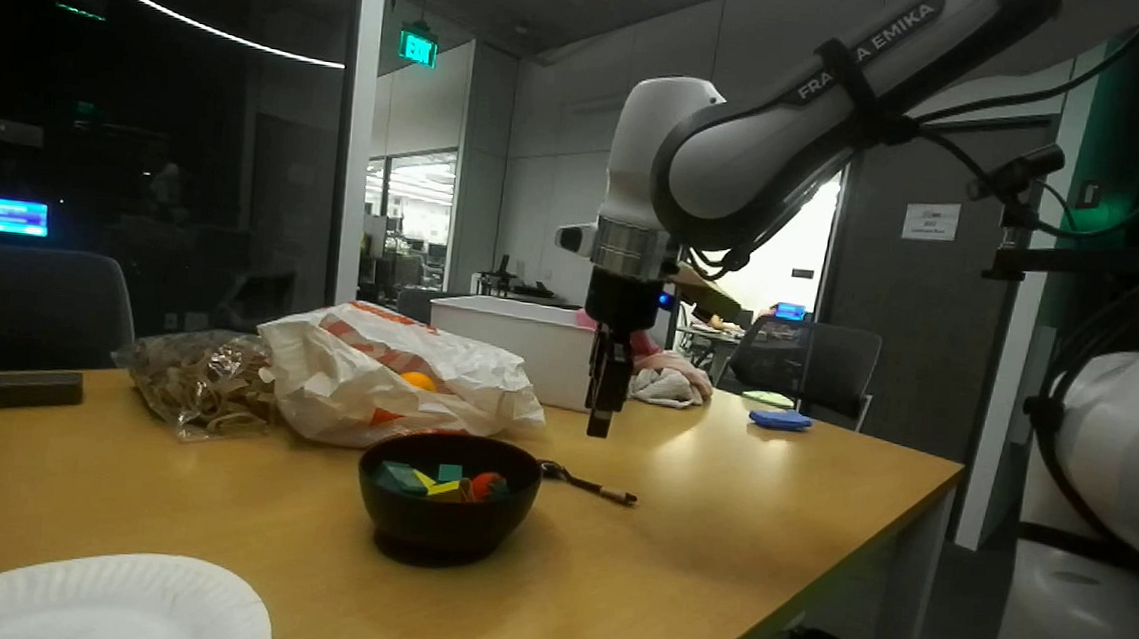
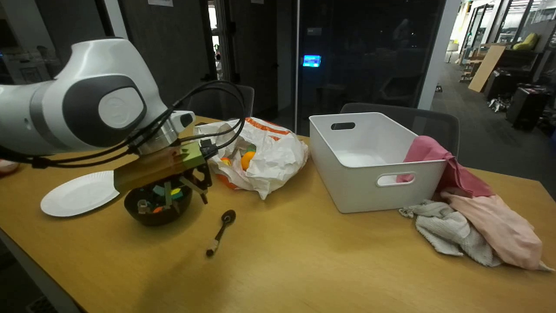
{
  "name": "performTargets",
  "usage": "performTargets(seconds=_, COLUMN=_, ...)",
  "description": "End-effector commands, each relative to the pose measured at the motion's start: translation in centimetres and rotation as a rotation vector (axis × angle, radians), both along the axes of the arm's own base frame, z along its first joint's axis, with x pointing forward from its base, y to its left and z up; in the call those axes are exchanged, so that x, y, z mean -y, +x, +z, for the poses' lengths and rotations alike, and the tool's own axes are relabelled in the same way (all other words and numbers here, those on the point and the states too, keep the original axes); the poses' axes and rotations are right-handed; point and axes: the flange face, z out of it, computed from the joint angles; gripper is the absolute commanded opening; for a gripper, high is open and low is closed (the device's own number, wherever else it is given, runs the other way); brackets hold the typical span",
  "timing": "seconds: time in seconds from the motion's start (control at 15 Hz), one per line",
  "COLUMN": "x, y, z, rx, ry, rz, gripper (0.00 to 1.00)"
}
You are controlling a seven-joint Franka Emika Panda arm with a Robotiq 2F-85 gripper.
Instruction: Remove the blocks and ring from the white plate and put them in the black bowl.
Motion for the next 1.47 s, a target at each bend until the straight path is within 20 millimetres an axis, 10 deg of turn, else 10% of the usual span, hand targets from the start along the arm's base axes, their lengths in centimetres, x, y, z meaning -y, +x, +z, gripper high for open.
performTargets(seconds=0.0, x=-0.6, y=-0.1, z=2.4, rx=0.109, ry=0.004, rz=-0.047, gripper=0.98)
performTargets(seconds=0.93, x=-10.3, y=3.2, z=5.3, rx=-0.14, ry=0.06, rz=-0.504, gripper=1.0)
performTargets(seconds=1.4, x=-10.6, y=3.3, z=4.5, rx=-0.146, ry=0.091, rz=-0.494, gripper=1.0)
